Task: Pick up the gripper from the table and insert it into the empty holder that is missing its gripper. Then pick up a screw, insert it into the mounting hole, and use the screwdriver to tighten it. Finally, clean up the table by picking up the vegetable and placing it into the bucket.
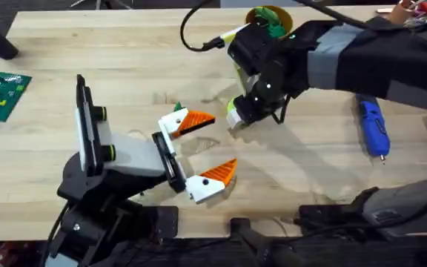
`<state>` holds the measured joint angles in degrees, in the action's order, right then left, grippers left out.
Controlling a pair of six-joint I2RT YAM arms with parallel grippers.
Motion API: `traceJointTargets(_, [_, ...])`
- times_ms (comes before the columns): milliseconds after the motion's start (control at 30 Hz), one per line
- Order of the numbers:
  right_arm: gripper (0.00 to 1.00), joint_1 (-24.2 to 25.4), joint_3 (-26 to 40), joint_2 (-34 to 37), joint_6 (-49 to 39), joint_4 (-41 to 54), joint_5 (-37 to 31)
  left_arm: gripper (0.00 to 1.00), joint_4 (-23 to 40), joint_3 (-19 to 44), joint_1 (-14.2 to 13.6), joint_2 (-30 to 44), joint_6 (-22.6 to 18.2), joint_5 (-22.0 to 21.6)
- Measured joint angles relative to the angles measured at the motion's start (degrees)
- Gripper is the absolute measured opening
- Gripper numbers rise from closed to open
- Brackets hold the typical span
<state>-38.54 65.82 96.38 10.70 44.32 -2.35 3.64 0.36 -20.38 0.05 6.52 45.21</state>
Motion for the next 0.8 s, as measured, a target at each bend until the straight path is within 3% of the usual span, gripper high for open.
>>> traceJointTargets(467, [0.457, 0.0, 0.0, 0.8, 0.0, -1.2, -0.3, 0.986, 0.0, 0.0, 0.0, 0.0, 0.0, 0.0])
traceJointTargets(667, [0.354, 0.0, 0.0, 1.1, 0.0, -1.3, -1.2, 0.986, 0.0, 0.0, 0.0, 0.0, 0.0, 0.0])
traceJointTargets(800, [0.224, 0.2, 0.0, 1.1, -0.1, -1.2, -1.9, 0.986, 0.0, 0.0, 0.0, 0.0, 0.0, 0.0])
